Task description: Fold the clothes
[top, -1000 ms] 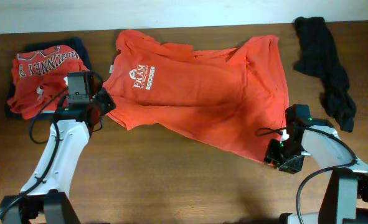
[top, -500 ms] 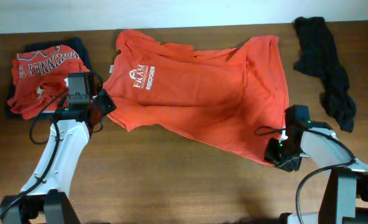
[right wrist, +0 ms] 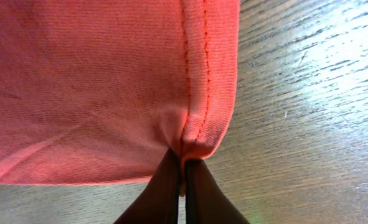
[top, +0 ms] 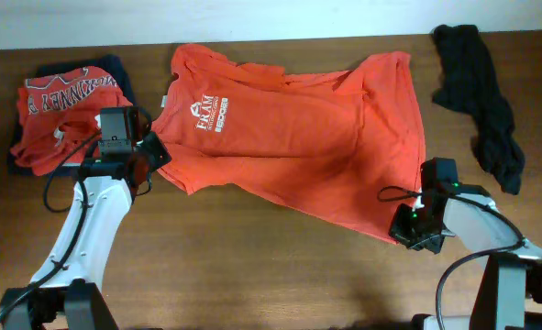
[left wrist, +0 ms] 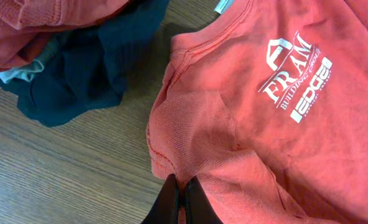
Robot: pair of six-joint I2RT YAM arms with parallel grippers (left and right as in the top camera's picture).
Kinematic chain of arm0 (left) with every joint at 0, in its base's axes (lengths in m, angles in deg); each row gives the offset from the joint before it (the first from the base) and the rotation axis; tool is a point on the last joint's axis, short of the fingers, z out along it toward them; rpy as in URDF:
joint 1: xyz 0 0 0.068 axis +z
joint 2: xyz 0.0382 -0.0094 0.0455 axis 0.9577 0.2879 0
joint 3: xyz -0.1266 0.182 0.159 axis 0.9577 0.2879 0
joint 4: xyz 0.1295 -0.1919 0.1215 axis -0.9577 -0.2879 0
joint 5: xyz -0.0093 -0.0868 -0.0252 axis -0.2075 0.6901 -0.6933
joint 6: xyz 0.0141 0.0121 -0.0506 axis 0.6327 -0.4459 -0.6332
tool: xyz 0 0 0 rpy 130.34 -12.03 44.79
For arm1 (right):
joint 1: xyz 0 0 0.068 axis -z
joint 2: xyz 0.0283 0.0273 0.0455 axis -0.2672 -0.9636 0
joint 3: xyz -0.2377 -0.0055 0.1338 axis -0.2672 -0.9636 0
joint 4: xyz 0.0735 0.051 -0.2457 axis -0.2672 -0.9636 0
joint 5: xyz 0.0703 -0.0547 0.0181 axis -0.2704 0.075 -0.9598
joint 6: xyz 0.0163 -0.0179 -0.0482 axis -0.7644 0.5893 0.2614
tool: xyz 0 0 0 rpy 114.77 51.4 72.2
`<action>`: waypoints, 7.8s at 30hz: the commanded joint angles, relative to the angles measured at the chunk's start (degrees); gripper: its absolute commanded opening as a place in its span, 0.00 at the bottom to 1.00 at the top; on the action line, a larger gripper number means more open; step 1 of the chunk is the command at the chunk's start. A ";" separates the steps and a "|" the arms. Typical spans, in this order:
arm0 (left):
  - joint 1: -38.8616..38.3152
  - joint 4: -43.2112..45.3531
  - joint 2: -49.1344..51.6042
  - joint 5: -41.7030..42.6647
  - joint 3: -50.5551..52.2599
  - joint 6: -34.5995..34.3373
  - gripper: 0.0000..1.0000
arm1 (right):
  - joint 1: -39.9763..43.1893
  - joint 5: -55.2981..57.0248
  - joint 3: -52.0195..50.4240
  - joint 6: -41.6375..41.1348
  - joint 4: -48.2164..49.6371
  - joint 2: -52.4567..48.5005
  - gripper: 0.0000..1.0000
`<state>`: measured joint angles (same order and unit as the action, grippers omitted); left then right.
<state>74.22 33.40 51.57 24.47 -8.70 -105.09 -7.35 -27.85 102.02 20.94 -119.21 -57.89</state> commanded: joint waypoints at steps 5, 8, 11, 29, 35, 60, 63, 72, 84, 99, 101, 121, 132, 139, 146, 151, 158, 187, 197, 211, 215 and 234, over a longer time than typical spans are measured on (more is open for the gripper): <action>0.46 -1.66 -2.60 0.24 -5.57 3.04 0.01 | -0.11 -0.52 14.29 0.42 -9.53 -0.09 0.04; 0.46 -4.59 -4.26 0.20 -10.62 4.79 0.01 | 0.44 -0.48 26.67 3.52 -16.44 0.15 0.04; 0.46 -7.96 -5.90 0.15 -17.16 6.60 0.01 | 2.10 -0.52 40.48 6.75 -22.60 0.15 0.04; 0.46 -11.34 -10.97 0.17 -44.83 8.48 0.01 | 14.75 -2.16 96.35 15.37 -34.05 0.15 0.04; 0.46 -5.88 -10.82 0.15 -46.12 8.46 0.01 | 14.75 -3.45 97.22 16.63 -30.18 -0.46 0.04; 1.29 32.92 4.42 -7.76 -46.34 8.37 0.01 | 14.64 -12.81 97.22 17.14 5.55 -13.99 0.07; 1.88 37.18 4.52 -7.78 -46.88 8.37 0.01 | 14.64 -13.05 97.24 17.16 7.76 -14.01 0.07; 1.95 38.84 5.22 -7.72 -56.33 8.52 0.01 | 14.64 -14.27 97.26 16.28 13.20 -14.03 0.07; 2.10 12.72 10.93 -4.72 -57.81 10.19 0.01 | 14.82 -13.81 97.26 22.80 -2.54 -14.34 0.06; 5.44 -16.28 10.80 7.61 -57.81 10.14 0.01 | 14.75 -13.86 97.26 24.17 -31.12 -14.34 0.04; 5.49 -17.55 10.84 8.37 -57.81 10.14 0.00 | 14.75 -13.84 97.20 25.38 -31.74 -14.38 0.04; 5.49 22.29 16.70 13.92 -62.34 12.09 0.01 | 6.08 -13.42 98.77 25.44 4.90 -21.92 0.04; 5.49 4.66 16.70 19.63 -72.26 12.28 0.01 | 6.12 -14.08 100.91 25.11 -3.80 -21.84 0.04; 5.44 -20.02 16.72 19.74 -72.48 12.28 0.01 | 6.12 -14.10 100.91 25.09 -22.64 -21.16 0.04; 4.61 -37.55 16.70 21.00 -72.48 12.31 0.00 | 6.19 -13.81 100.91 25.16 -42.23 -18.88 0.04; 3.89 -49.42 16.72 20.76 -72.48 12.76 0.00 | 6.23 -8.79 100.91 25.29 -50.90 -16.00 0.04; 0.79 -62.34 16.72 15.58 -72.46 12.72 0.01 | 6.23 -7.48 96.43 22.47 -52.50 -9.77 0.04; -5.95 -57.20 -2.36 7.45 -28.89 5.49 0.00 | 6.23 -3.61 45.46 17.09 -52.24 17.79 0.04; -5.95 -49.16 -13.46 7.65 -9.25 2.32 0.00 | 6.23 -3.41 39.19 12.07 -52.50 20.72 0.04; -5.95 -42.95 -13.29 4.68 -7.39 2.32 0.00 | 6.23 5.09 21.27 -5.68 -47.67 30.62 0.04; -5.95 -37.94 -13.29 4.66 -1.90 2.01 0.00 | 6.23 3.45 16.90 -8.57 -44.28 31.01 0.04; -5.95 -13.55 -4.09 6.62 6.08 -1.49 0.00 | 6.23 0.59 11.41 -12.46 -30.34 28.81 0.04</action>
<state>68.25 18.15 43.16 30.15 -3.00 -106.05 -1.34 -27.15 113.74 9.20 -150.57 -27.69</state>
